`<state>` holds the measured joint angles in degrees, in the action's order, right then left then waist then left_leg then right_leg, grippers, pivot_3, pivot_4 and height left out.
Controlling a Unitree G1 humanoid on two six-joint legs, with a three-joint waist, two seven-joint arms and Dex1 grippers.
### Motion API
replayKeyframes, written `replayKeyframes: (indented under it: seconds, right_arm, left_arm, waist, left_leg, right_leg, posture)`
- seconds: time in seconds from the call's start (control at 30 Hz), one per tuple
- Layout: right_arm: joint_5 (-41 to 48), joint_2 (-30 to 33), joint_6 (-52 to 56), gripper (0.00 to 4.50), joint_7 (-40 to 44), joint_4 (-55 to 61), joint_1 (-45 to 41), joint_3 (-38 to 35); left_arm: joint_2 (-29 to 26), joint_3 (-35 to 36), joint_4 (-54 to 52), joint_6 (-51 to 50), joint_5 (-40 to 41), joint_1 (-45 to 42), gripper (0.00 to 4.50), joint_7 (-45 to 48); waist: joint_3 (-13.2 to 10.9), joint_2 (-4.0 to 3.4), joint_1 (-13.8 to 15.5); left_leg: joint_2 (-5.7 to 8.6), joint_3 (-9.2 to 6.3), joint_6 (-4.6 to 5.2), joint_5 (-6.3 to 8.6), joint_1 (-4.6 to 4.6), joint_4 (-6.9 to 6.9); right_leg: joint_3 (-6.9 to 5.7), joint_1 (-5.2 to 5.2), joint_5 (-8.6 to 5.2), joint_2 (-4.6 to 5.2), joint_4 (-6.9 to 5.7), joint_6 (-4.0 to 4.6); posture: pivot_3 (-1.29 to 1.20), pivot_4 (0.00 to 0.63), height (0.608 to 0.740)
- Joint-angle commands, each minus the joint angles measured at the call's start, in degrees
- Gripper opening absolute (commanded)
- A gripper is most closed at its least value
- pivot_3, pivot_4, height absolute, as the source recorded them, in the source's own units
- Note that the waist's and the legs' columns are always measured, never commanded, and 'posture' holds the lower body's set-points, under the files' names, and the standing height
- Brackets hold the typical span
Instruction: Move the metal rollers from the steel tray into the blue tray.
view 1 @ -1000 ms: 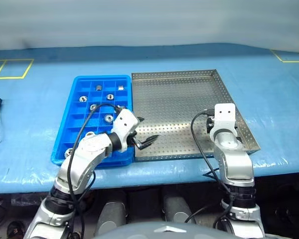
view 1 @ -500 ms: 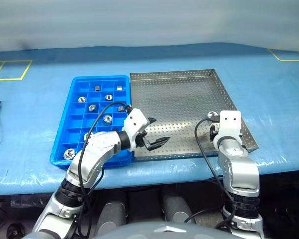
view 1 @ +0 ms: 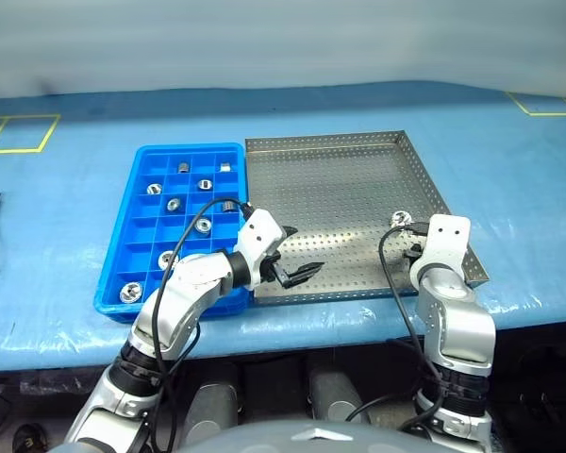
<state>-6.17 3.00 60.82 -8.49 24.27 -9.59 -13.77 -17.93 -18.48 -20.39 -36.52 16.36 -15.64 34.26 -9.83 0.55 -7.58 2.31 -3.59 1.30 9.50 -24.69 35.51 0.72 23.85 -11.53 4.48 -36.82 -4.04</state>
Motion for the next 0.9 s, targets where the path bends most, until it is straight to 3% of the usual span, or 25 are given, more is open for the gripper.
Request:
replayKeyframes:
  seconds: [0.03,0.1,0.53,0.63,0.8,0.9]
  right_arm:
    - [0.45,-0.43,0.22,1.05,0.33,0.43,-0.73,0.61]
    - [0.71,-0.79,-0.39,0.78,0.45,0.52,-0.99,0.60]
    - [7.18,-5.22,-7.47,0.78,5.28,5.37,-4.95,4.34]
    - [11.29,-6.09,-7.08,0.78,9.05,8.16,-6.26,6.46]
    - [20.74,-5.16,-4.00,0.78,19.46,11.26,-7.54,14.58]
    - [24.39,-5.27,-4.07,0.78,23.36,10.30,-8.35,19.72]
  left_arm:
    - [0.37,0.83,-0.35,1.15,-0.13,-0.26,4.41,-0.37]
    - [0.32,0.91,-0.31,1.17,-0.19,-0.22,4.41,-0.61]
    - [-0.57,6.48,-2.13,0.29,1.02,2.09,4.41,-3.28]
    - [-1.44,9.97,-4.27,-0.71,2.21,3.82,4.41,-4.03]
    - [-8.01,17.22,-10.22,-2.98,0.58,8.32,4.41,-6.72]
    - [-7.91,24.76,-12.31,-4.37,1.94,8.90,4.41,-10.97]
  waist:
    - [0.00,0.00,-0.09]
    - [0.00,0.00,-0.06]
    - [-0.02,-0.04,-0.07]
    - [-0.03,-0.05,-0.20]
    - [-0.04,-0.07,-0.65]
    - [-0.05,-0.06,-0.25]
  left_leg:
    - [0.00,0.00,0.00,0.00,0.00,0.00]
    - [0.00,-0.01,0.00,0.00,0.00,0.00]
    - [0.00,-0.03,0.00,0.00,-0.03,-0.03]
    - [-0.01,-0.04,0.00,0.00,-0.01,-0.09]
    - [-0.06,-0.07,0.00,0.00,0.00,-0.26]
    - [-0.06,-0.14,-0.01,0.00,0.00,-0.28]
  right_leg:
    - [0.00,0.00,0.00,0.00,0.00,0.00]
    - [0.00,0.00,0.00,0.00,0.00,0.00]
    - [-0.01,0.03,0.00,0.01,0.02,0.00]
    - [-0.01,0.06,0.00,0.00,0.02,0.00]
    - [-0.02,0.16,-0.05,-0.04,0.02,0.09]
    - [-0.06,0.15,-0.08,-0.04,0.02,0.13]
  posture:
    - [-0.23,0.150,0.740]
    - [-0.23,0.150,0.740]
    - [-0.21,0.150,0.740]
    - [-0.21,0.150,0.740]
    - [-0.18,0.150,0.740]
    - [-0.16,0.150,0.740]
